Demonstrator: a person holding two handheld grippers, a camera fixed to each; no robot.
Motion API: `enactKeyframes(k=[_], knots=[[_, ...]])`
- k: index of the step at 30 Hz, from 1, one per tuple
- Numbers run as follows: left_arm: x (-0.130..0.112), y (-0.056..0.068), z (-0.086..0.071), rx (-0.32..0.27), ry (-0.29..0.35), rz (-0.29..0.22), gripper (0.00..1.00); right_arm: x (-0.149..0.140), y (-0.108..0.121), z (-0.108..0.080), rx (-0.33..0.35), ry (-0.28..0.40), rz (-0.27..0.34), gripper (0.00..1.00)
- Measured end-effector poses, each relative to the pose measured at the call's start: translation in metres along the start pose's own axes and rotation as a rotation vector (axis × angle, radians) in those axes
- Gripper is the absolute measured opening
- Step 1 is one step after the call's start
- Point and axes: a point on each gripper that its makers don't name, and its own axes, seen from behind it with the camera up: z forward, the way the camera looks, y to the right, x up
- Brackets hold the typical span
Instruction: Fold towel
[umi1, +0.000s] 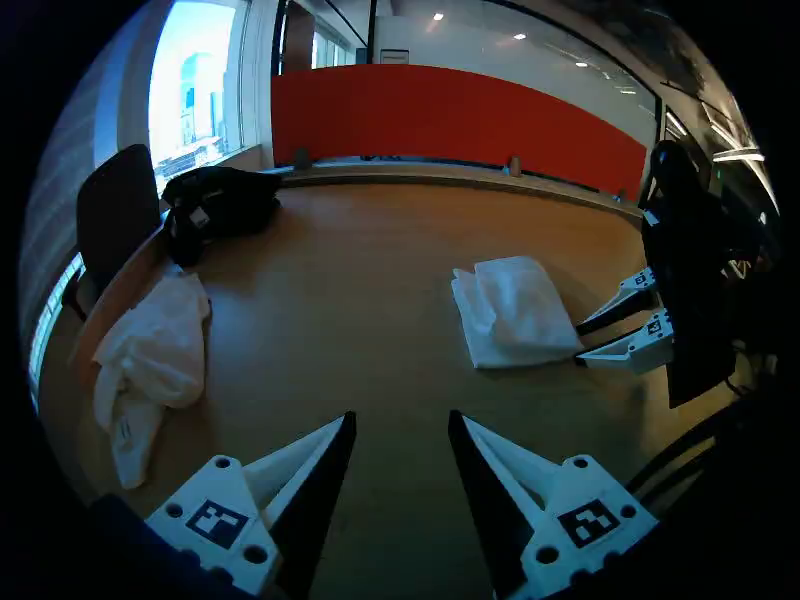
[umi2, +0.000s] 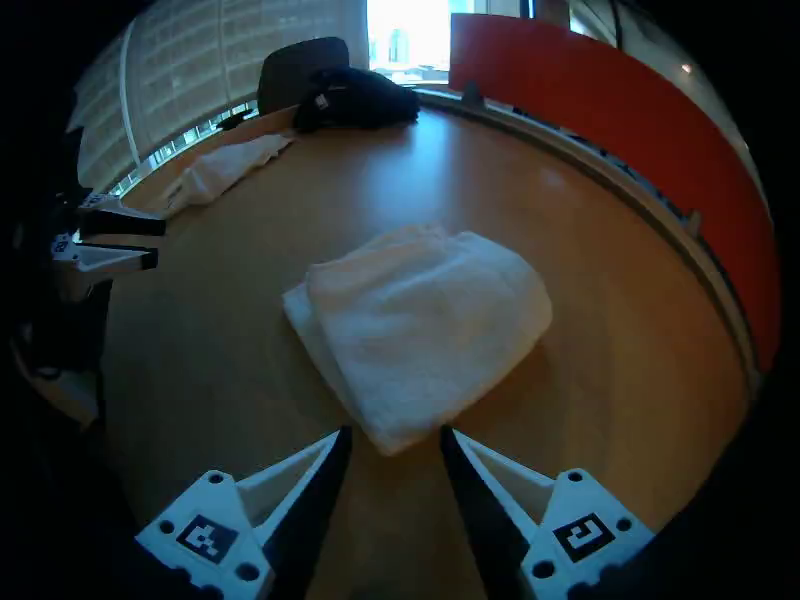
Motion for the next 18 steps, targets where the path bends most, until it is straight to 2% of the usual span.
enactKeyframes(k=[5,13,18], knots=[[0.0003,0.0000,-0.0002,-0.001,0.001,-0.001,0.67,-0.0026,-0.0007,0.0019,-0.001,-0.002,0.013,0.53],[0.0003,0.0002,-0.0007,-0.002,0.002,0.000,0.67,-0.0054,-0.0009,0.0076,-0.010,-0.004,0.021,0.46],[-0.0005,0.0004,-0.0015,-0.002,0.001,-0.001,0.67,-0.0056,0.0026,0.0090,-0.022,-0.001,0.034,0.32]])
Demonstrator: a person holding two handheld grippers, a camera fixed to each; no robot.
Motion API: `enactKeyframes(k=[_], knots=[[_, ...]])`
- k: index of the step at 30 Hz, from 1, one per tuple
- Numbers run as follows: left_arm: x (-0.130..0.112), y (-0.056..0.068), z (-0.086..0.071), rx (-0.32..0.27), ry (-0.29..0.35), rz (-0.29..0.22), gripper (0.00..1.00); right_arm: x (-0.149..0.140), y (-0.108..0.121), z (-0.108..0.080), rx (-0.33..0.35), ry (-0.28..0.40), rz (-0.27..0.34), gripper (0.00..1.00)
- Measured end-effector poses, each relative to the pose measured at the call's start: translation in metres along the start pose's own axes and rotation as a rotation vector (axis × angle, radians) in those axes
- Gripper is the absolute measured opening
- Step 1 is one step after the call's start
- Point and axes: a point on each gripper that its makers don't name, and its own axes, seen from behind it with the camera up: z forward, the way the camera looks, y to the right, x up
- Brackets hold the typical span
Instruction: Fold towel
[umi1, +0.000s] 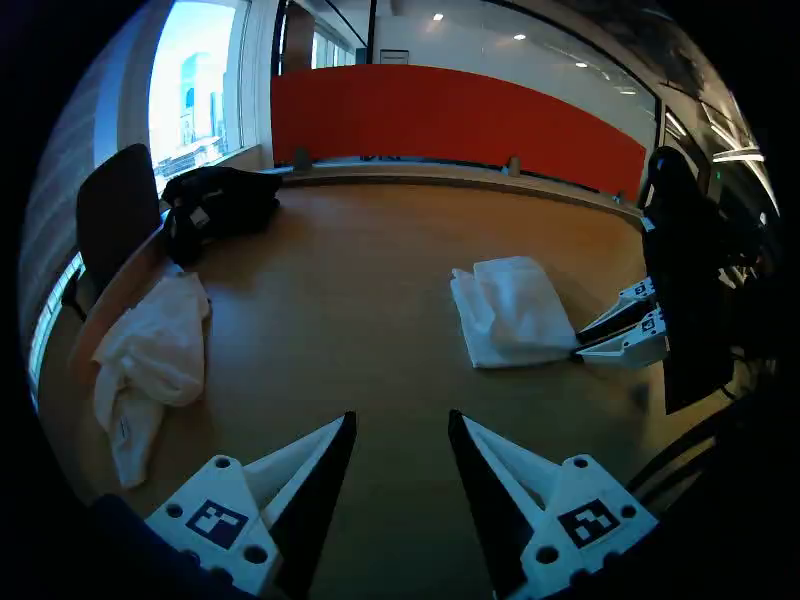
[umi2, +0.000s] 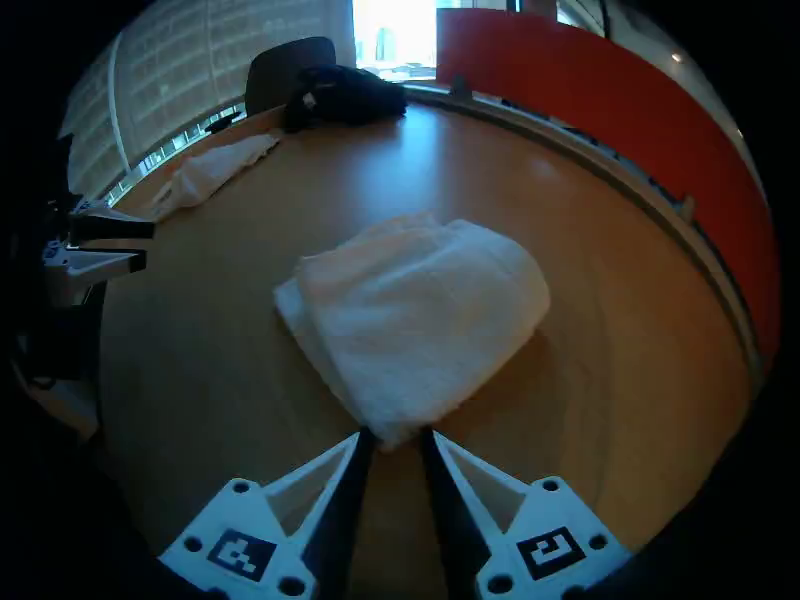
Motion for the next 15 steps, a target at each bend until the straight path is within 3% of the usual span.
enactKeyframes(k=[7,15], knots=[[0.0000,0.0004,-0.0004,0.000,0.000,0.000,0.67,-0.0014,0.0005,-0.0018,0.003,0.001,0.007,0.12],[0.0003,0.0013,-0.0005,-0.001,0.001,-0.001,0.67,0.0052,0.0002,-0.0046,0.005,0.017,0.012,0.05]])
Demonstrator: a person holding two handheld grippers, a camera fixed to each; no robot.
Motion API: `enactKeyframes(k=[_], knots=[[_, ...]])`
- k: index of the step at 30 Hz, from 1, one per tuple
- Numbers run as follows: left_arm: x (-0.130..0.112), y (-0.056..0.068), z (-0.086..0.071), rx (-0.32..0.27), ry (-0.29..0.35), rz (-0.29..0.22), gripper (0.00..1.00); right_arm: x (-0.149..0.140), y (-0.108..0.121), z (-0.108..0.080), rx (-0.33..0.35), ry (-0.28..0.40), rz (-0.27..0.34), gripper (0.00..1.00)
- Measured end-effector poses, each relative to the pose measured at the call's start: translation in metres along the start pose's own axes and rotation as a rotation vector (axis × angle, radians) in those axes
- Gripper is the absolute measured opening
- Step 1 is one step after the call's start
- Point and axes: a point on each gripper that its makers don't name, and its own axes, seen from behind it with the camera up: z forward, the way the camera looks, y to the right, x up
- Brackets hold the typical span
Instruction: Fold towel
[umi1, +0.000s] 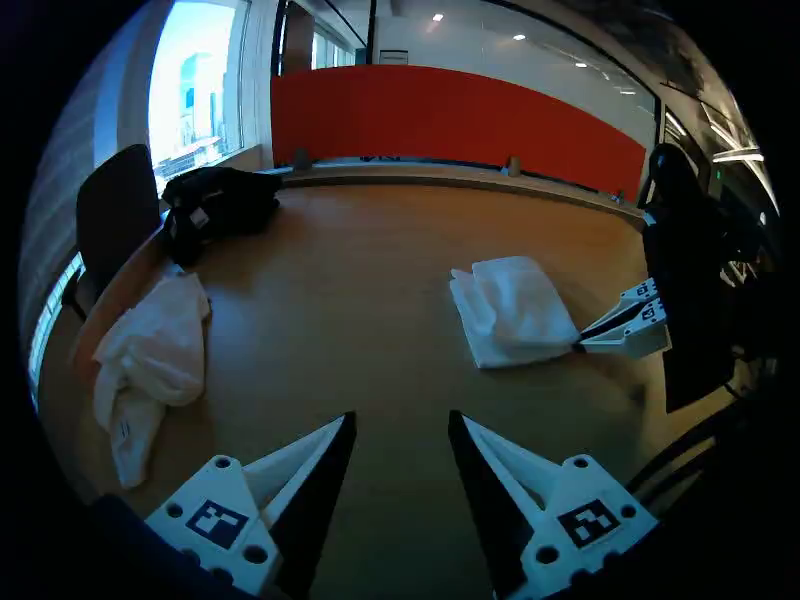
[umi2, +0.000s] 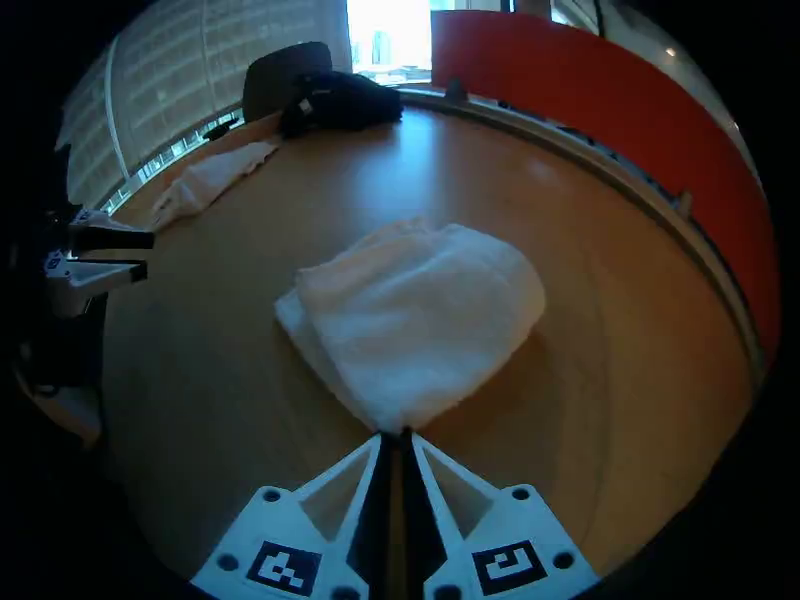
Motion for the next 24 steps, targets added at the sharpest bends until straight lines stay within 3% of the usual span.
enactKeyframes(k=[9,14,24], knots=[[-0.001,0.001,0.000,-0.004,0.003,-0.006,0.67,0.022,0.005,-0.010,-0.018,0.047,-0.010,0.05],[0.001,0.002,0.001,-0.008,0.010,-0.002,0.67,0.045,0.008,-0.020,-0.018,0.090,-0.011,0.05],[0.006,0.003,0.001,-0.018,0.025,0.000,0.67,0.102,0.026,-0.048,-0.022,0.172,-0.071,0.05]])
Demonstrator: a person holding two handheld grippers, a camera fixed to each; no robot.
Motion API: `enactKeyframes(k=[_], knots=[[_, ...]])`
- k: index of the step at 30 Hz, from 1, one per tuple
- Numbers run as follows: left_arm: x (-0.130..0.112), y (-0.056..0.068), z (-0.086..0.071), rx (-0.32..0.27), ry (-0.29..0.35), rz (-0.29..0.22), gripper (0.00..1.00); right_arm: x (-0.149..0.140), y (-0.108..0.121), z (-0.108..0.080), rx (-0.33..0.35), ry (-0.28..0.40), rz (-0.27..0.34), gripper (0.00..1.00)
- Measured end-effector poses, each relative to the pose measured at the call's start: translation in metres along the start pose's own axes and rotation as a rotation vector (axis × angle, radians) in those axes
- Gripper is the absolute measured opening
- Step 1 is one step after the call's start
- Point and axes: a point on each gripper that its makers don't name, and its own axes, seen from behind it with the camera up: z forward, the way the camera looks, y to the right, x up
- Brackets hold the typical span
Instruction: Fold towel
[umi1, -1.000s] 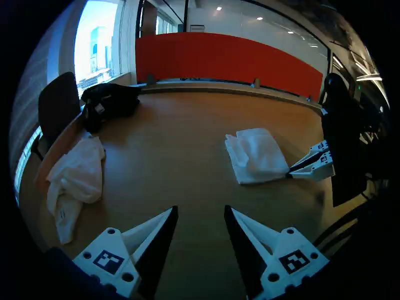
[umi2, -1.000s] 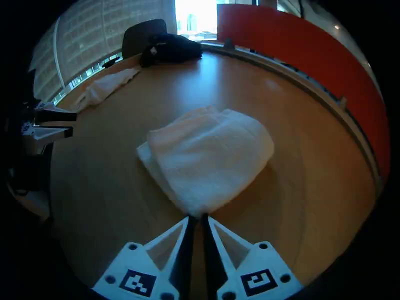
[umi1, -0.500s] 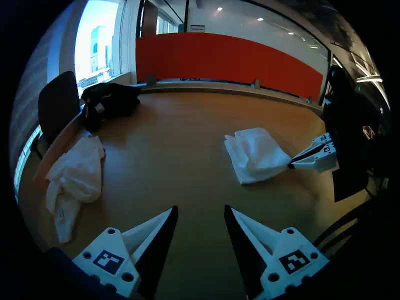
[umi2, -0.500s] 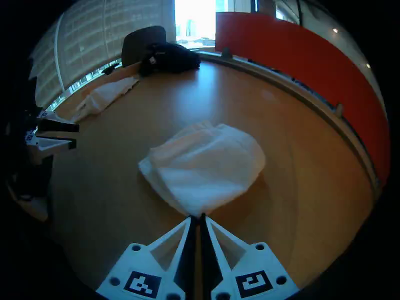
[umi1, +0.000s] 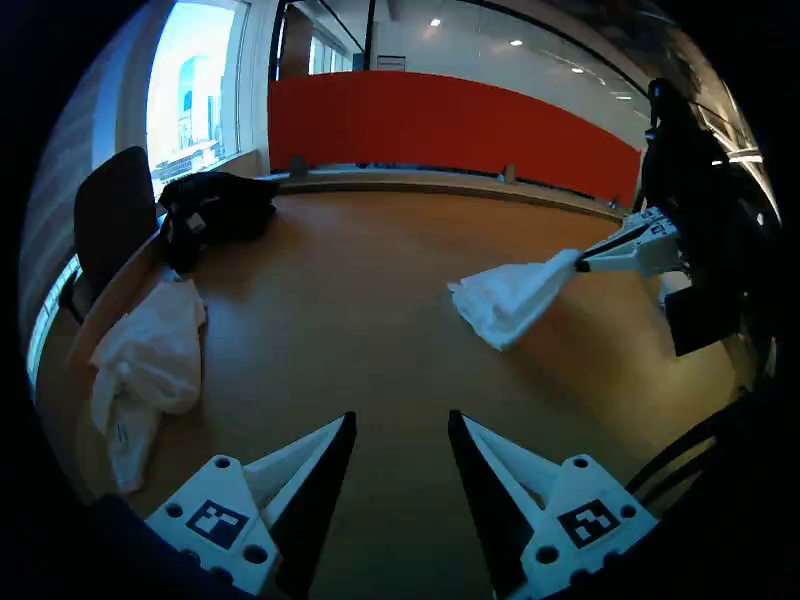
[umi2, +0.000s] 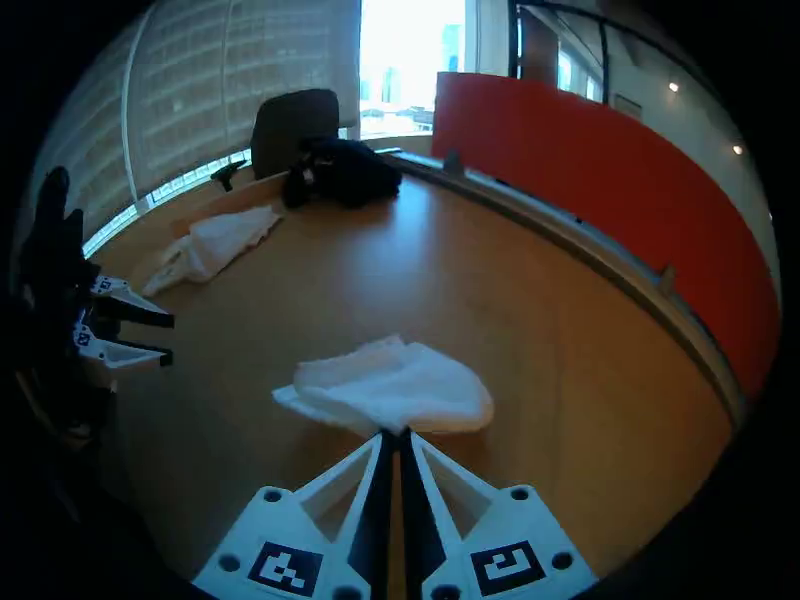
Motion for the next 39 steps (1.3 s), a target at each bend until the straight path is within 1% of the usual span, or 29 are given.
enactKeyframes(k=[10,14,17,23,30,35,39], knots=[[0.004,-0.002,-0.003,-0.002,0.008,0.008,0.67,0.060,0.015,-0.022,0.023,0.061,-0.046,0.05],[0.003,-0.003,-0.005,-0.003,0.008,0.010,0.67,0.080,0.020,-0.033,0.018,0.081,-0.058,0.05],[0.003,-0.002,-0.006,-0.004,0.007,0.010,0.67,0.089,0.023,-0.039,0.016,0.095,-0.057,0.05],[0.005,0.000,-0.007,-0.007,0.010,0.013,0.67,0.090,0.028,-0.046,0.009,0.102,-0.046,0.05],[0.006,0.003,-0.007,-0.010,0.010,0.014,0.67,0.091,0.038,-0.057,-0.006,0.121,-0.013,0.05],[0.006,0.004,-0.006,-0.012,0.008,0.018,0.67,0.089,0.053,-0.071,-0.025,0.131,0.016,0.05],[0.006,0.006,-0.005,-0.013,0.007,0.018,0.67,0.079,0.071,-0.084,-0.049,0.117,0.028,0.05]])
